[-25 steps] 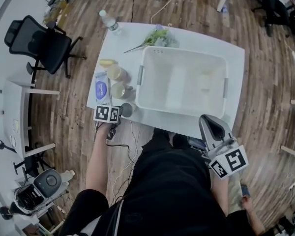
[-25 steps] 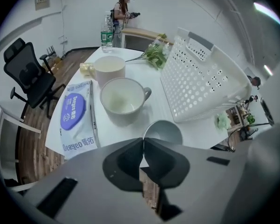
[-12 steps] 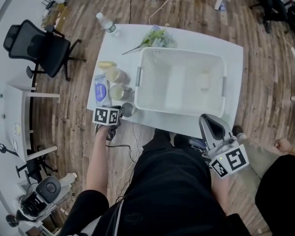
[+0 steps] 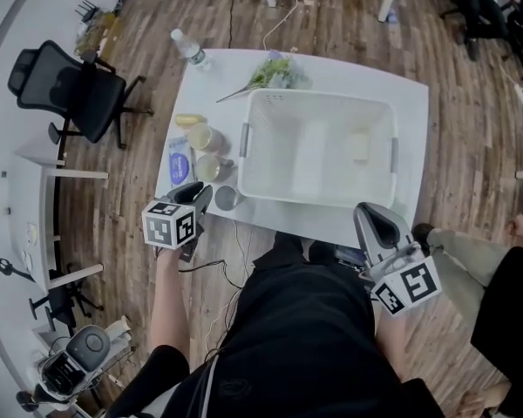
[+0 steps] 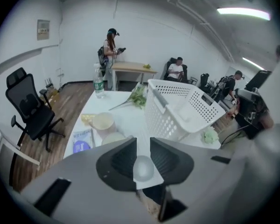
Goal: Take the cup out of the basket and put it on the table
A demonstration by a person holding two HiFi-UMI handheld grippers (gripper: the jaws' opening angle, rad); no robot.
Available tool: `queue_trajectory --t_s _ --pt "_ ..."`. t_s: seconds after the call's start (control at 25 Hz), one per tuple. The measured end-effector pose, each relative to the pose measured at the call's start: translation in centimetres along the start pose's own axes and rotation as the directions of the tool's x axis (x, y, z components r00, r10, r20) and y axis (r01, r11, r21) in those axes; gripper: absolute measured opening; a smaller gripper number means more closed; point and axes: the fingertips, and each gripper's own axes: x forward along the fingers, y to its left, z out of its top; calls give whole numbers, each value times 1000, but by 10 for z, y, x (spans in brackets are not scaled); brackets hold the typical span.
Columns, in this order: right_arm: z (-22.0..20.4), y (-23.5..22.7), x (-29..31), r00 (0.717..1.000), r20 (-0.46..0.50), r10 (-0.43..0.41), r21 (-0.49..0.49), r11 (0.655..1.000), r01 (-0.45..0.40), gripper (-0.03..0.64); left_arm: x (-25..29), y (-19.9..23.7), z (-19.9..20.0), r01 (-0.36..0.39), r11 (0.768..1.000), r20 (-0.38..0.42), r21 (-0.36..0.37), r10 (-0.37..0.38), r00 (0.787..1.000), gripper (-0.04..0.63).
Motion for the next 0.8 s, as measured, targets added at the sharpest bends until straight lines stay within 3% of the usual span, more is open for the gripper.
queue_trajectory --t_s 0.16,0.28,0.4,0.6,0.8 --pt "1 1 -3 1000 12 -12 -5 1000 12 26 -20 -35 55 32 992 153 122 -51 987 43" --pt "0 1 -10 999 26 -37 -7 999 37 26 -31 -72 93 84 973 257 214 -139 956 20" --pt "2 -1 -17 997 40 -69 -6 998 69 26 -39 -113 125 155 946 345 285 -252 904 12" --pt "4 -7 -33 988 70 -136 0 991 137 26 -49 -186 154 311 872 434 378 -463 773 11" --pt "4 -16 -49 973 97 -208 10 978 208 26 -41 -241 157 381 797 405 468 -577 709 11"
